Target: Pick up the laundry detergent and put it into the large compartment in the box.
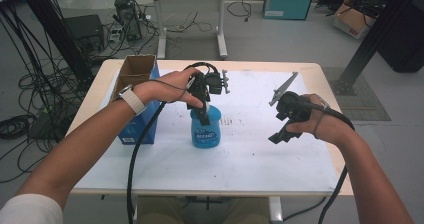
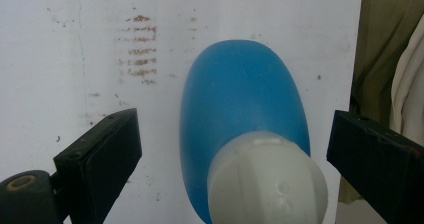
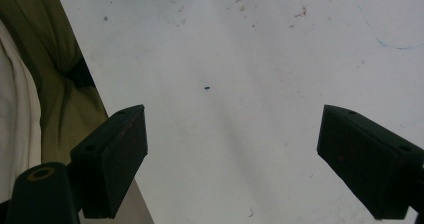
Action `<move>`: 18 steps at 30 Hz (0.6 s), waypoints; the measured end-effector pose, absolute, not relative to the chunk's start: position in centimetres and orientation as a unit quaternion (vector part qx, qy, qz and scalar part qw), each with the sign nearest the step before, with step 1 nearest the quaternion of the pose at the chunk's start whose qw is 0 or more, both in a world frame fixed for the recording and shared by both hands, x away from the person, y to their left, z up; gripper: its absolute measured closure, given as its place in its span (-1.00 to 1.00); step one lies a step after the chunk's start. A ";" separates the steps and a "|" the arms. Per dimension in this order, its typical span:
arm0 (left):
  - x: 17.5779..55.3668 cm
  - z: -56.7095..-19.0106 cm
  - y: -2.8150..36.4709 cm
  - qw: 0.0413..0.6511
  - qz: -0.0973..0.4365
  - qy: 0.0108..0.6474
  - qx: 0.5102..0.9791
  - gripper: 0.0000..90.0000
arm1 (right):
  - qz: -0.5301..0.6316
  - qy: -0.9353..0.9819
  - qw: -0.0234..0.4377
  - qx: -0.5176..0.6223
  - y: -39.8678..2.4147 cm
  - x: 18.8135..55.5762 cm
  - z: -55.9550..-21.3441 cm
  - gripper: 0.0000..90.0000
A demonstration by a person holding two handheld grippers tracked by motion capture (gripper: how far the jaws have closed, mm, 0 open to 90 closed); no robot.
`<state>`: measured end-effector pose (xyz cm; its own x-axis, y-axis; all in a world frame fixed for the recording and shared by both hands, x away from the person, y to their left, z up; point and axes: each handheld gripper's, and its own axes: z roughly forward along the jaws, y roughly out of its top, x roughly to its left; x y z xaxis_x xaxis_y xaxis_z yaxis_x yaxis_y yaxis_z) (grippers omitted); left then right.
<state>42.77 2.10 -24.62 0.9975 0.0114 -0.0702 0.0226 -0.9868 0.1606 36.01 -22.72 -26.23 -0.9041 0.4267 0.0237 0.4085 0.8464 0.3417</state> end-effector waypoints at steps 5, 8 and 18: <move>42.8 -24.6 2.1 0.081 -0.033 0.008 0.996 -0.83 | 0.171 0.960 0.028 0.218 -22.7 36.0 -26.2 -0.72; 42.8 -24.6 2.1 0.080 -0.033 0.008 0.996 -0.83 | 0.172 0.960 0.027 0.218 -22.7 35.9 -26.2 -0.72; 42.8 -24.6 2.1 0.081 -0.034 0.010 0.996 -0.83 | 0.172 0.960 0.028 0.218 -22.8 35.9 -26.2 -0.72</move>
